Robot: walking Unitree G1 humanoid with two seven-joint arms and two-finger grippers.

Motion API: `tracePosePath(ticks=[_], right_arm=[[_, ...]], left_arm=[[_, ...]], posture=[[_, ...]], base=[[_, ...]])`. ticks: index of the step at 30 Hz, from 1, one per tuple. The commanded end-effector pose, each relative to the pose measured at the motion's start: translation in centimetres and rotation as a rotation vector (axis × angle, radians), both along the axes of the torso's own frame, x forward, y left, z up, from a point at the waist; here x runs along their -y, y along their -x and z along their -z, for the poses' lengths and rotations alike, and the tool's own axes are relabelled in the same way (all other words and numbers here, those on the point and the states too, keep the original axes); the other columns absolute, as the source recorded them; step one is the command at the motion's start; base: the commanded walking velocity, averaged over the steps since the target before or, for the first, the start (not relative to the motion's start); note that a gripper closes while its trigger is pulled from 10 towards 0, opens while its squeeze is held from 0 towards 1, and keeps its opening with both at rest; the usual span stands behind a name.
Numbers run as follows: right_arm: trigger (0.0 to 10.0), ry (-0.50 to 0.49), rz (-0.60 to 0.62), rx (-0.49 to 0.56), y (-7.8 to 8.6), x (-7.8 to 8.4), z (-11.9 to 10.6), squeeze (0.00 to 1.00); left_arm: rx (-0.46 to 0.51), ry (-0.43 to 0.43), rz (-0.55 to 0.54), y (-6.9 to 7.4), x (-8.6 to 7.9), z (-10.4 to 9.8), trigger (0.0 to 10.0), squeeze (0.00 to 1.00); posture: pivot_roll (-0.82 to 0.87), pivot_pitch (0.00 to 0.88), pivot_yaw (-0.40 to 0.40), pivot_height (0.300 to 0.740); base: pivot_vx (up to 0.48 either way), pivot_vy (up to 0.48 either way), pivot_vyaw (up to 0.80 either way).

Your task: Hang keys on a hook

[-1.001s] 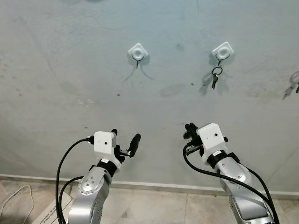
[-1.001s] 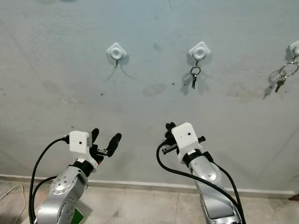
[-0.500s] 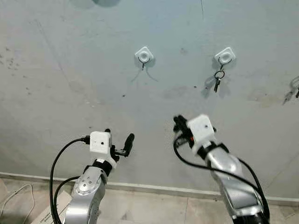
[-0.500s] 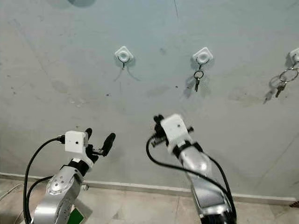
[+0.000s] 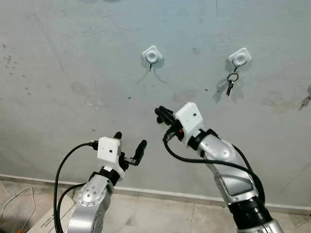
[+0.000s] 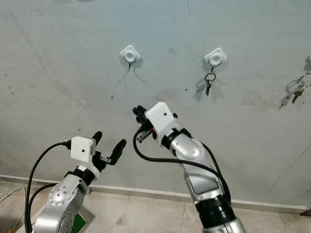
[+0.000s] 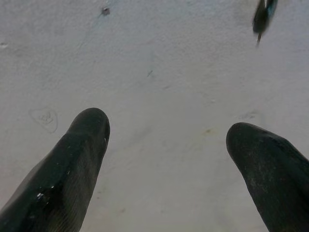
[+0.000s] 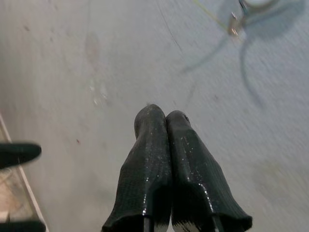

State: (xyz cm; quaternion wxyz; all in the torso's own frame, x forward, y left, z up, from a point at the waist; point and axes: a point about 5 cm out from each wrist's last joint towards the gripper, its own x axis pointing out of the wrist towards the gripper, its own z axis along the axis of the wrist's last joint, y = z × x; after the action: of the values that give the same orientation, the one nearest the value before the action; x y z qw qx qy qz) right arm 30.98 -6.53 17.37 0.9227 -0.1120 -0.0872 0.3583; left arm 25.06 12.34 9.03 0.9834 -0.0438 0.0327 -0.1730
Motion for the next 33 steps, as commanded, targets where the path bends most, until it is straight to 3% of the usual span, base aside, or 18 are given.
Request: tracePosePath(ticks=[1,7,18,25,33], right_arm=[[10.0,-0.039,-0.020,0.041,-0.7,-0.7,-1.4,0.00],[10.0,-0.093,-0.009,0.078,-2.2,-1.3,-3.3,0.00],[10.0,-0.180,0.016,0.092,-3.8,-1.5,-4.8,0.00],[10.0,-0.183,0.004,0.094,-4.1,-1.7,-4.9,0.00],[10.0,-0.207,-0.006,0.092,-4.6,-1.8,-5.4,0.00]], left_arm=[[0.026,-0.009,-0.013,0.1,-0.5,-0.6,10.0,0.00],[0.024,-0.009,-0.012,0.2,-0.5,-0.6,10.0,0.00],[0.041,0.003,0.006,0.2,-0.2,-1.0,10.0,0.00],[0.220,0.030,0.051,-0.5,0.5,-4.7,10.0,0.00],[0.254,0.055,0.057,-0.7,0.8,-5.9,10.0,0.00]], posture=[[0.02,0.000,0.063,0.740],[0.02,0.000,0.063,0.740],[0.03,0.000,0.069,0.740],[0.03,0.000,0.065,0.740],[0.04,0.000,0.062,0.740]], base=[[0.000,0.000,0.00],[0.000,0.000,0.00],[0.000,0.000,0.00],[0.000,0.000,0.00],[0.000,0.000,0.00]])
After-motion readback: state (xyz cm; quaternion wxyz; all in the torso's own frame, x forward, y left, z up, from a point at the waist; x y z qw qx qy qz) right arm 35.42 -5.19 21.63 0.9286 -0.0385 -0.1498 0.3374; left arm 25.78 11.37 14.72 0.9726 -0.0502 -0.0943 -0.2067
